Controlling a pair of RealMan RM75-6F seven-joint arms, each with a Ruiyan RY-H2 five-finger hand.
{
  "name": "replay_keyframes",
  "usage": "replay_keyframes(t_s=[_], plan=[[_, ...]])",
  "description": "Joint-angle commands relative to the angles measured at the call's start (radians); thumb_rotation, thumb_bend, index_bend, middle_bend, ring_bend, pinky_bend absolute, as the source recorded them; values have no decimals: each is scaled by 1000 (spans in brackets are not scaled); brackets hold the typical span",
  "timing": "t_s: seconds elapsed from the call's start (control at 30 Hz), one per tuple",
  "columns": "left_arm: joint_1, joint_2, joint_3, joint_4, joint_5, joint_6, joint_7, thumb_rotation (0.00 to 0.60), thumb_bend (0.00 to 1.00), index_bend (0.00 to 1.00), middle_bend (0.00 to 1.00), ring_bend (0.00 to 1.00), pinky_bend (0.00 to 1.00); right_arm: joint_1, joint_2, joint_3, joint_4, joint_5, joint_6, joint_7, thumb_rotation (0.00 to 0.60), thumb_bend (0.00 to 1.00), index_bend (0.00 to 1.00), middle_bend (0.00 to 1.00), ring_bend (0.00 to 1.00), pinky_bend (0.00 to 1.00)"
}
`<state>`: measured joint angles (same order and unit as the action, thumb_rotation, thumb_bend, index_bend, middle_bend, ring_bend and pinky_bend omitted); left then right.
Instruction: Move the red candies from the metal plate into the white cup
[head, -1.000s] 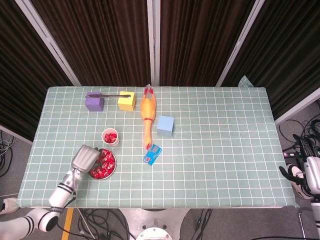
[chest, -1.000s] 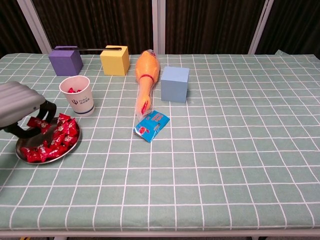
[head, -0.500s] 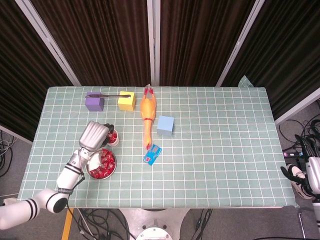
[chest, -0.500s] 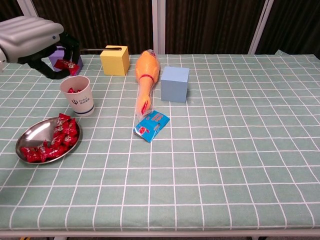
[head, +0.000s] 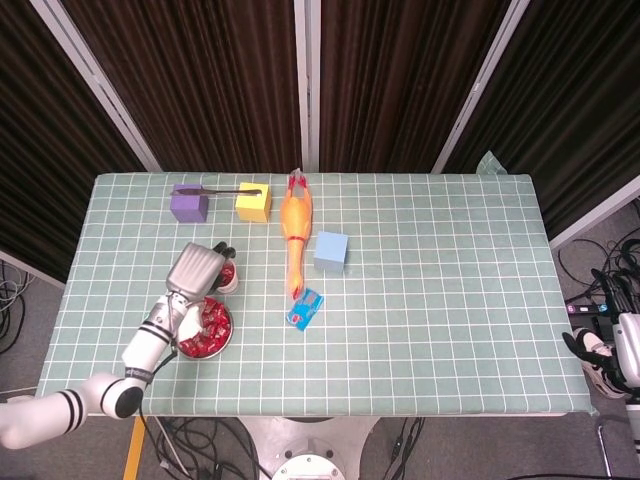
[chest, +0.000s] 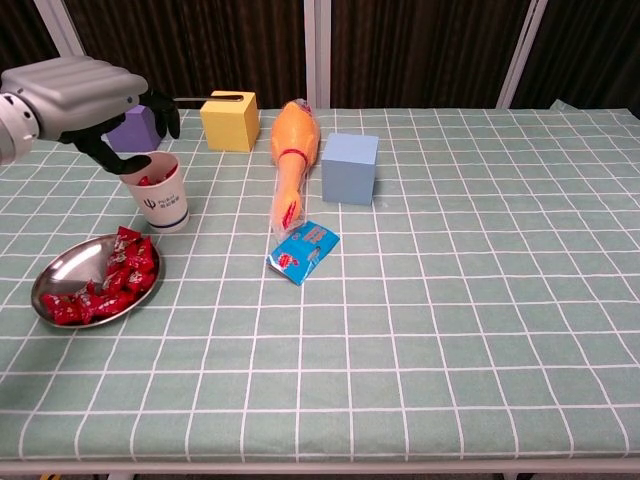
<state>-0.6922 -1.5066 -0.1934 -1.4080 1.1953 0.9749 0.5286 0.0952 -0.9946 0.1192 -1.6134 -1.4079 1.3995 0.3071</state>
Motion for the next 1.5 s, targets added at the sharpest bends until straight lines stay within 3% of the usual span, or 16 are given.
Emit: replay_keyframes(t_s=[0.03,0.23,0.33,0.43,0.6,0.73,1.2,1.5], plan=[[28,35,18,-52,11,50,-2,600,389,352,391,880,999,0,0,0,-2,-3,2,-1,600,155,13,102,18,385],[124,83,70,-107,117,195,-136,600,365,358,395,878,999,4,-1,0,-5,-10,0,-3,600,155,13,102,17,385],[166,97,116,-112,180,243,-202,600,362,454,446,878,1000,9,-3,0,-6,-16,-2,-7,600,154,13,102,18,385],[188,91,169,-91,249,261,-225,600,362,507,483,880,1000,14,-4,0,-11,-22,-4,-12,600,155,13,102,18,385],[196,50,219,-36,280,221,-228,600,360,477,485,881,1000,14,-1,-1,-21,-26,2,-21,600,155,13,102,18,385],[189,15,229,3,267,171,-195,600,354,414,472,881,1000,10,2,-2,-27,-23,6,-26,600,155,13,102,17,385],[165,-93,223,178,298,133,-179,600,351,413,468,881,1000,7,5,-3,-33,-15,8,-33,600,155,13,102,18,385],[157,-109,222,204,288,94,-170,600,351,414,468,882,1000,5,5,-2,-35,-13,12,-37,600,155,13,102,18,385]])
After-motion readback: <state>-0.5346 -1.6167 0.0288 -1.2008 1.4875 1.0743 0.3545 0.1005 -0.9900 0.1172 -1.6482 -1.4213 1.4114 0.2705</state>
